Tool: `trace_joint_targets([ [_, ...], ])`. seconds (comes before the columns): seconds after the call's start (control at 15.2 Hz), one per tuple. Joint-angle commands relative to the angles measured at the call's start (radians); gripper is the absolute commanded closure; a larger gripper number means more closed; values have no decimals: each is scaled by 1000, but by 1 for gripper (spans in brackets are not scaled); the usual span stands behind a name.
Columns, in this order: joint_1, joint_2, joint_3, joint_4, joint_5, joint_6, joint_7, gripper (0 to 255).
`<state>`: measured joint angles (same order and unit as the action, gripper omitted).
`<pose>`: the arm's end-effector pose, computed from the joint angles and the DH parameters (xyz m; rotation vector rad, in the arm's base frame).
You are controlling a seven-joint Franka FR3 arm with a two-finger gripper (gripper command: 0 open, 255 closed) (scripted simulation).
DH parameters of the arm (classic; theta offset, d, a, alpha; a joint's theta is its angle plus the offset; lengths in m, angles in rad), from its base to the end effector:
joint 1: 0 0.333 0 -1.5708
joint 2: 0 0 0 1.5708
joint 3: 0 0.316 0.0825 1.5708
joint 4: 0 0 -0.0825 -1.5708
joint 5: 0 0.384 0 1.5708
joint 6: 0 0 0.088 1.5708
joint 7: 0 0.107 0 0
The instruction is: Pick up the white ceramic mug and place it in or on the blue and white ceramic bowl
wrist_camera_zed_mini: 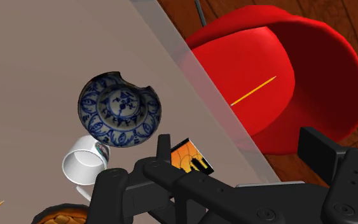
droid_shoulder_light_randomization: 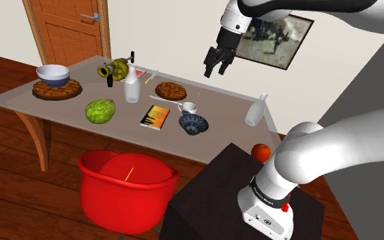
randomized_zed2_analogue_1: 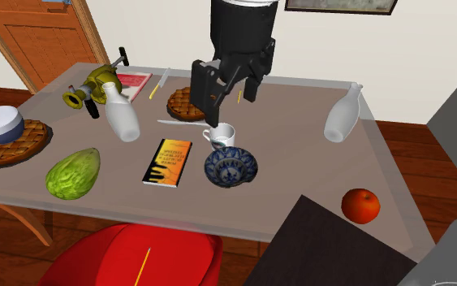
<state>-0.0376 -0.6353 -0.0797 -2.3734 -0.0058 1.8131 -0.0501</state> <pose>0.3644 -0.0481 0.5528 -3.1024 0.0811 -0.1187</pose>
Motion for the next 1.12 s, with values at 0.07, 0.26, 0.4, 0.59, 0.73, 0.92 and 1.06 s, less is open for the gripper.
trace_joint_targets([
  [0.07,-11,64,-36,-25,-12,91,-40,0],
  [0.26,-22,143,-75,-30,-18,176,-84,0],
  [0.4,-28,201,-100,-26,-18,230,-115,0],
  [0.59,-34,295,-138,-10,-10,308,-163,0],
  [0.73,-37,362,-163,7,2,357,-198,0],
  [0.92,-40,468,-197,43,32,423,-256,0],
  [1.06,-44,541,-216,74,60,462,-298,0],
])
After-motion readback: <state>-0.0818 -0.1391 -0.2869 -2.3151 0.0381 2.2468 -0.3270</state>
